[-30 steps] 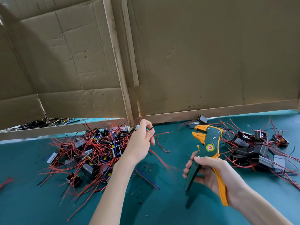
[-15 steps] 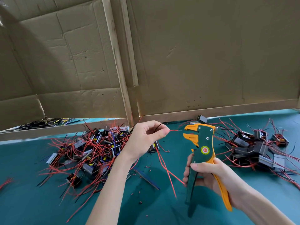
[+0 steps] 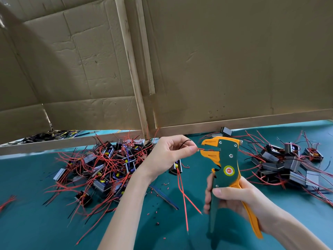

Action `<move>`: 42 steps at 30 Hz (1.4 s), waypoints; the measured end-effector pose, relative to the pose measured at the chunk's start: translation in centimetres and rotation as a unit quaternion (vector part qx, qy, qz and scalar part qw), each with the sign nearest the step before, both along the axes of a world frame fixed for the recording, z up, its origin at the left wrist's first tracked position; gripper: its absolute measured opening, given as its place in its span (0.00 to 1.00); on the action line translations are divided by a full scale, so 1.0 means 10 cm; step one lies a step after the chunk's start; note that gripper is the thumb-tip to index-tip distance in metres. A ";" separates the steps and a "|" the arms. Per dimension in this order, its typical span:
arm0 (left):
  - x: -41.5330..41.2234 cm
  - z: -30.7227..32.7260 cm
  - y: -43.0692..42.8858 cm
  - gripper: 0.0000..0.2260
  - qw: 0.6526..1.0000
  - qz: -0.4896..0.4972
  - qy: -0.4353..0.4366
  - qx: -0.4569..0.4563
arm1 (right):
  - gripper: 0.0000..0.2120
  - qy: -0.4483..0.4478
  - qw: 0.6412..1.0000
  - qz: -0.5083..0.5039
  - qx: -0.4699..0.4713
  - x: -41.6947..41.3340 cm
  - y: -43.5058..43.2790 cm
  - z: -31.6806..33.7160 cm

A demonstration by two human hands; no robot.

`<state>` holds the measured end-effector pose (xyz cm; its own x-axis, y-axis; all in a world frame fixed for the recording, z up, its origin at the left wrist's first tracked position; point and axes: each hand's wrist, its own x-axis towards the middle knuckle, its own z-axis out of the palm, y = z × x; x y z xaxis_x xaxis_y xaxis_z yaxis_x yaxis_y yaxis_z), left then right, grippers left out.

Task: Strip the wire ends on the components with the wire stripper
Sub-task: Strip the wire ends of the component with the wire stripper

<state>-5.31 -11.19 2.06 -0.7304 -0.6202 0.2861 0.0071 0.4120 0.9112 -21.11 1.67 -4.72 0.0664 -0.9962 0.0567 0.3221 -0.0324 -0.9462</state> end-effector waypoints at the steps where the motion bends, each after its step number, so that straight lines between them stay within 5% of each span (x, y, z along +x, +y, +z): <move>1: 0.00 0.00 0.00 0.03 1.000 -0.001 -0.001 0.000 | 0.13 0.002 1.000 0.000 0.001 0.00 0.00 0.00; 27: 0.14 0.08 -0.03 0.04 0.997 -0.033 -0.069 -0.031 | 0.15 0.065 0.996 -0.044 0.039 0.12 0.09 0.00; 34: 0.00 -0.10 -0.05 0.06 0.993 -0.051 -0.029 0.101 | 0.18 0.039 0.978 -0.188 0.081 0.25 0.07 -0.04; 38: -0.08 -0.18 -0.06 0.08 0.997 -0.018 -0.017 0.070 | 0.05 -0.064 0.990 -0.117 0.044 0.15 0.02 0.03; 42: -0.03 -0.10 -0.09 0.07 0.999 0.029 0.009 0.018 | 0.06 -0.072 0.992 -0.104 0.000 0.04 0.00 0.02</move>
<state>-5.61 -12.09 1.01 -0.6878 -0.6716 0.2755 0.0010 0.3786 0.9256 -20.73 1.67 -4.55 -0.1496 -0.9875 0.0505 0.4404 -0.1123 -0.8908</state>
